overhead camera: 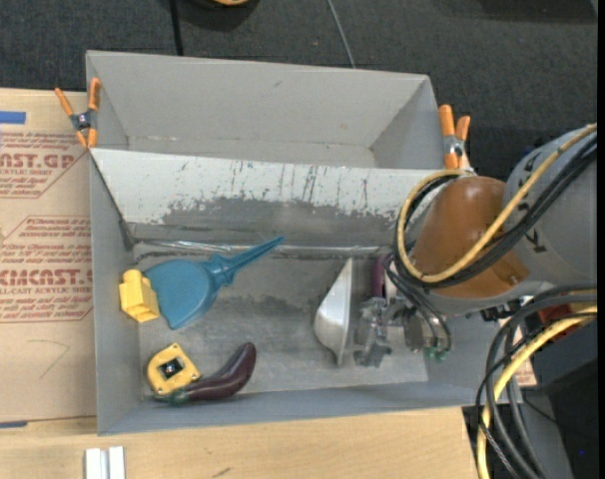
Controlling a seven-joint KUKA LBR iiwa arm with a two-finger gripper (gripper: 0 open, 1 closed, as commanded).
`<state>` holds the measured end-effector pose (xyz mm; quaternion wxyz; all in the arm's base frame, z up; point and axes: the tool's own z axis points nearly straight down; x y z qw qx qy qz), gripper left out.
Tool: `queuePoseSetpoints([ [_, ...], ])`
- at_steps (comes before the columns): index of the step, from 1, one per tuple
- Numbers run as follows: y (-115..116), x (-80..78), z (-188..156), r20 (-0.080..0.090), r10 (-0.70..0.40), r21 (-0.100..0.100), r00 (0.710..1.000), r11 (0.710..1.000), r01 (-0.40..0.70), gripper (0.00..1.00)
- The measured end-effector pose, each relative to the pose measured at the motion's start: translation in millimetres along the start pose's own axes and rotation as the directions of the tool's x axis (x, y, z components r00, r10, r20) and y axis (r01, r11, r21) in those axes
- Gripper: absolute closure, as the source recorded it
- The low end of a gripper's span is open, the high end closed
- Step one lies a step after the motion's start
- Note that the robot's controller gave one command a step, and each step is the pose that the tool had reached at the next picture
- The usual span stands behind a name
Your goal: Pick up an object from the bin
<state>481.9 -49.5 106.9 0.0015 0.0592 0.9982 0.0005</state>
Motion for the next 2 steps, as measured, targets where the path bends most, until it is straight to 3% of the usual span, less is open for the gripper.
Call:
queuePoseSetpoints([
  [2,0.2,0.7,-7.5,-0.003,0.000,0.000,1.000,1.000,0.000,1.00],
])
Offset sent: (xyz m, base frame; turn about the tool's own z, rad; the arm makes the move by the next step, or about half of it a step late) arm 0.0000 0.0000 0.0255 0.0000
